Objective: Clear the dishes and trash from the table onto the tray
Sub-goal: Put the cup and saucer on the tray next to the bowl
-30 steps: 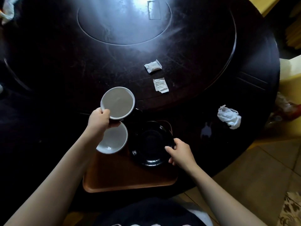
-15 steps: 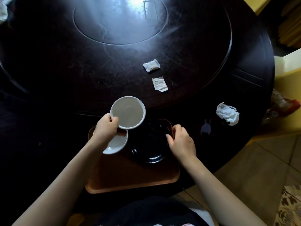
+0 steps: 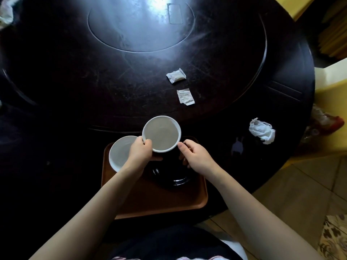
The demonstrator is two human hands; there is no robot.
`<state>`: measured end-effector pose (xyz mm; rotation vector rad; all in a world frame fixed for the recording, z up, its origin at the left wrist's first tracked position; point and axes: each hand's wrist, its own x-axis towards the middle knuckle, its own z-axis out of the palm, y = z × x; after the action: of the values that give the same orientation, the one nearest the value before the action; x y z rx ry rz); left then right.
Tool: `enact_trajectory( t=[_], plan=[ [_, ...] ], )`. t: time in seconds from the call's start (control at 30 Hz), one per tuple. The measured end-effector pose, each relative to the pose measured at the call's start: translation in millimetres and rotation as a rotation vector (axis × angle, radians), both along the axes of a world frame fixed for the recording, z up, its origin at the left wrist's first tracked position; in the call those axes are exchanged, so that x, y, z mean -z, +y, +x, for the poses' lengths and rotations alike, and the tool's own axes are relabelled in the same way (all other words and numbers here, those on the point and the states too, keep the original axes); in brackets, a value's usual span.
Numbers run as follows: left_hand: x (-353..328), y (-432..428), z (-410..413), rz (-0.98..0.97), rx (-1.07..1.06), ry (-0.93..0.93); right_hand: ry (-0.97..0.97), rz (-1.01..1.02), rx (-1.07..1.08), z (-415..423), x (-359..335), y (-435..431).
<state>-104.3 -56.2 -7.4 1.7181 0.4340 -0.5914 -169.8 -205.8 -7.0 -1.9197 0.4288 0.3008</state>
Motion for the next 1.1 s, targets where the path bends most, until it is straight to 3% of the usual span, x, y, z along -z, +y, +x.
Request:
enact_trajectory(
  t=[0.17, 0.47, 0.6, 0.83, 1.1],
  plan=[
    [-1, -2, -13, -0.105, -0.034, 0.020, -0.006, 0.120, 0.005, -3, 2, -13],
    [3, -7, -45, -0.123, -0.014, 0.118, -0.102, -0.335, -0.313, -2, -4, -46],
    [8, -10, -63, -0.126, -0.039, 0.157, -0.129, -0.381, -0.444, -3, 6, -56],
    [16, -11, -79, 0.102, -0.009, 0.133, -0.132, -0.384, -0.557, 0, 15, -66],
    [9, -15, -81, 0.004, -0.058, 0.168, -0.166, -0.409, -0.612, 13, 22, -75]
  ],
)
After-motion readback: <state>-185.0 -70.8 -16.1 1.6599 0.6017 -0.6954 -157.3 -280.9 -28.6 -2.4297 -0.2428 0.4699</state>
